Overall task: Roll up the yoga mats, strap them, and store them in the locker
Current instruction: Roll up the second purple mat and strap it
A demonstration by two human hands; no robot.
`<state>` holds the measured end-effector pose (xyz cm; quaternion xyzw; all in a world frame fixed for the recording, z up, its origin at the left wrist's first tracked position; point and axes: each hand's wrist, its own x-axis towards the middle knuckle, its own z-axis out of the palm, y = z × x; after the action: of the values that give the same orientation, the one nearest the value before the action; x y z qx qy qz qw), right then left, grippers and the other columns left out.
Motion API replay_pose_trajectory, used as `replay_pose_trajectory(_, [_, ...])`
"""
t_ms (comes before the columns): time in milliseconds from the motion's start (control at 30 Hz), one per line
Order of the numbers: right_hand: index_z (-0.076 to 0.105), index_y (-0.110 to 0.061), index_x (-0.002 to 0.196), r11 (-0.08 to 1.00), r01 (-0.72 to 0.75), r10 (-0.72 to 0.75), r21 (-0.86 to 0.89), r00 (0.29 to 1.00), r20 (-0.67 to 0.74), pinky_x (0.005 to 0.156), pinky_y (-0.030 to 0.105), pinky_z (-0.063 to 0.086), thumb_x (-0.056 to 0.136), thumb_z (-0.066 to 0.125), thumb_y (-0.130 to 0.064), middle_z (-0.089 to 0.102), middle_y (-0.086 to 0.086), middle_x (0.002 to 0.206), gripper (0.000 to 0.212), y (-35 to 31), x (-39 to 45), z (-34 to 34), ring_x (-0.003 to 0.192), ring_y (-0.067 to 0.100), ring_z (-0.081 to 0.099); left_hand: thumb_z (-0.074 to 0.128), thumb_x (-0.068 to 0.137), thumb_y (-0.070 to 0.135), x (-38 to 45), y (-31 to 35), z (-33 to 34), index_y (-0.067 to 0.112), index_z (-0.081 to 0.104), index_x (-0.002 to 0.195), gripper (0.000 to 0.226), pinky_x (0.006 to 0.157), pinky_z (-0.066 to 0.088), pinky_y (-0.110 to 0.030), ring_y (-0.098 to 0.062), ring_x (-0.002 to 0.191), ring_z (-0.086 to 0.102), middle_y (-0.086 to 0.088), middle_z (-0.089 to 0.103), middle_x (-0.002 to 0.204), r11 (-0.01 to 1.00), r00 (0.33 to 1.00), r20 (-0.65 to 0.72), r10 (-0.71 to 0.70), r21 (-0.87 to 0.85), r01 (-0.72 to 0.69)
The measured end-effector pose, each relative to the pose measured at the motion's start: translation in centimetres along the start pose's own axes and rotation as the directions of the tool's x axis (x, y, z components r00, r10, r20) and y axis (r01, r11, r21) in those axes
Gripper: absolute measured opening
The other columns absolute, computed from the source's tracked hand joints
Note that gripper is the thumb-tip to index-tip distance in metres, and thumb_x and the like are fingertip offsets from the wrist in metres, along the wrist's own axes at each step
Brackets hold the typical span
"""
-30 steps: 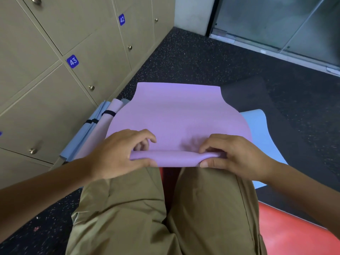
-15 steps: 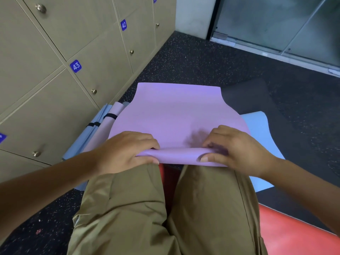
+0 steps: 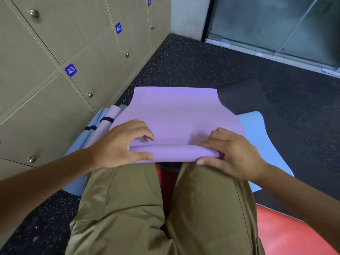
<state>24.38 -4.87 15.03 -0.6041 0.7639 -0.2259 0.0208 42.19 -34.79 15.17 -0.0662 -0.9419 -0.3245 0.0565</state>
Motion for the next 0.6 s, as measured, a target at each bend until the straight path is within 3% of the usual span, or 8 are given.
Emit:
replay_pose_trajectory(67, [0.075,-0.03,0.107,0.991,-0.069,0.062,0.111,0.996,0.065,0.072,0.034,0.05,0.089,0.065,-0.064,0.057,-0.013,0.087,0.04,0.2,0.5,-0.3,0.086,0.009,0.052,0.069,0.09,0.056,-0.5,0.0,0.0,0.022,0.065,0.1,0.036,0.077,0.046,-0.024,-0.007,0.088,0.057,0.014,0.058,0.095,0.989,0.995,-0.051,0.085,0.126,-0.078])
replay_pose_trajectory(167, [0.077,-0.035,0.1,0.97,-0.124,0.105,0.207,0.99,0.099,0.072,0.034,0.049,0.086,0.065,-0.067,0.057,-0.012,0.083,0.037,0.5,0.9,-0.4,0.089,0.013,0.054,0.062,0.096,0.052,-1.3,0.2,0.8,0.014,0.07,0.096,0.038,0.069,0.046,-0.029,-0.015,0.082,0.058,0.008,0.065,0.092,0.93,0.978,-0.109,0.178,0.342,-0.131])
replay_pose_trajectory(333, [0.077,-0.032,0.094,0.956,-0.148,0.114,0.254,0.983,0.143,0.078,0.031,0.047,0.083,0.068,-0.066,0.059,-0.014,0.087,0.037,0.9,1.7,-0.3,0.099,0.015,0.052,0.054,0.105,0.04,-3.3,2.6,3.2,0.01,0.073,0.098,0.036,0.067,0.052,-0.041,-0.028,0.079,0.063,-0.001,0.069,0.091,0.783,0.944,-0.292,0.154,0.618,0.063])
replay_pose_trajectory(400, [0.077,-0.032,0.092,0.949,-0.159,0.116,0.273,0.979,0.169,0.08,0.025,0.045,0.082,0.068,-0.067,0.059,-0.014,0.095,0.037,1.3,1.8,-0.5,0.104,0.015,0.051,0.057,0.102,0.039,-3.7,3.2,4.4,0.009,0.074,0.102,0.035,0.071,0.052,-0.043,-0.03,0.084,0.064,-0.003,0.069,0.095,0.764,0.936,-0.328,0.125,0.635,0.12])
replay_pose_trajectory(500, [0.078,-0.032,0.094,0.919,-0.216,0.139,0.329,0.96,0.242,0.085,0.02,0.041,0.081,0.066,-0.069,0.057,-0.012,0.1,0.04,1.6,2.0,-0.9,0.106,0.016,0.049,0.063,0.094,0.047,-3.4,3.0,4.8,0.008,0.074,0.104,0.042,0.078,0.048,-0.042,-0.029,0.092,0.063,-0.003,0.07,0.101,0.85,0.932,-0.355,0.067,0.509,0.133])
replay_pose_trajectory(600, [0.075,-0.035,0.1,0.929,-0.244,0.165,0.278,0.946,0.279,0.087,0.022,0.043,0.081,0.064,-0.072,0.06,-0.013,0.099,0.043,1.8,2.6,-1.6,0.107,0.014,0.05,0.058,0.096,0.052,-2.7,1.9,4.5,0.01,0.074,0.105,0.045,0.079,0.046,-0.04,-0.027,0.091,0.062,0.001,0.07,0.1,0.895,0.954,-0.3,0.025,0.432,0.112])
